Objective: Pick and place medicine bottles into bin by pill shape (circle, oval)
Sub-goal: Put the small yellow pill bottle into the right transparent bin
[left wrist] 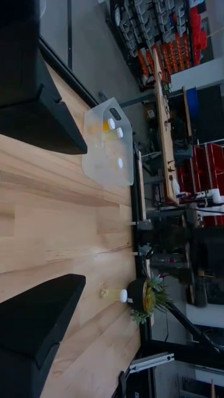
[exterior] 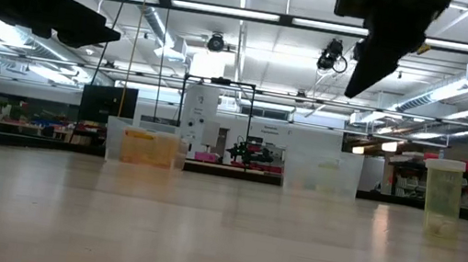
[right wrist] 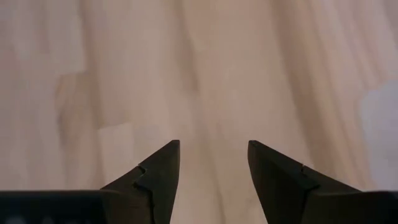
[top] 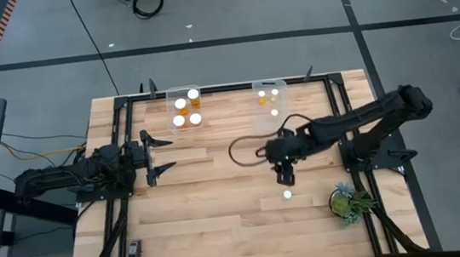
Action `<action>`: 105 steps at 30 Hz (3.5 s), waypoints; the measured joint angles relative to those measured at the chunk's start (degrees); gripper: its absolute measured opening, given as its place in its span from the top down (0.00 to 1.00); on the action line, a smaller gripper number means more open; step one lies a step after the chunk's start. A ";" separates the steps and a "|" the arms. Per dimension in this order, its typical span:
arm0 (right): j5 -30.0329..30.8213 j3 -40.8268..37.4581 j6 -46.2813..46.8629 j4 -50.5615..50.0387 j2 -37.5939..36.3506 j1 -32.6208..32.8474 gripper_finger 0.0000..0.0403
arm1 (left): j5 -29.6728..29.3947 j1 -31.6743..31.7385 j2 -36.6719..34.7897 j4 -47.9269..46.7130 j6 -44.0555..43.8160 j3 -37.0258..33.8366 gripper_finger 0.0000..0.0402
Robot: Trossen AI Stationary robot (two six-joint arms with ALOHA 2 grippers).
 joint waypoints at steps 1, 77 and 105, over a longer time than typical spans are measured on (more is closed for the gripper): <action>0.02 0.00 0.03 -0.17 0.00 1.14 0.51 | 0.00 -0.02 0.02 0.00 0.02 0.00 0.15; 5.93 -8.76 27.29 6.56 11.37 21.92 0.34 | 0.00 -0.01 0.01 0.00 0.01 0.00 0.15; 7.75 -8.76 24.36 8.46 11.32 21.07 0.60 | 0.00 -0.02 0.02 0.00 0.00 0.00 0.15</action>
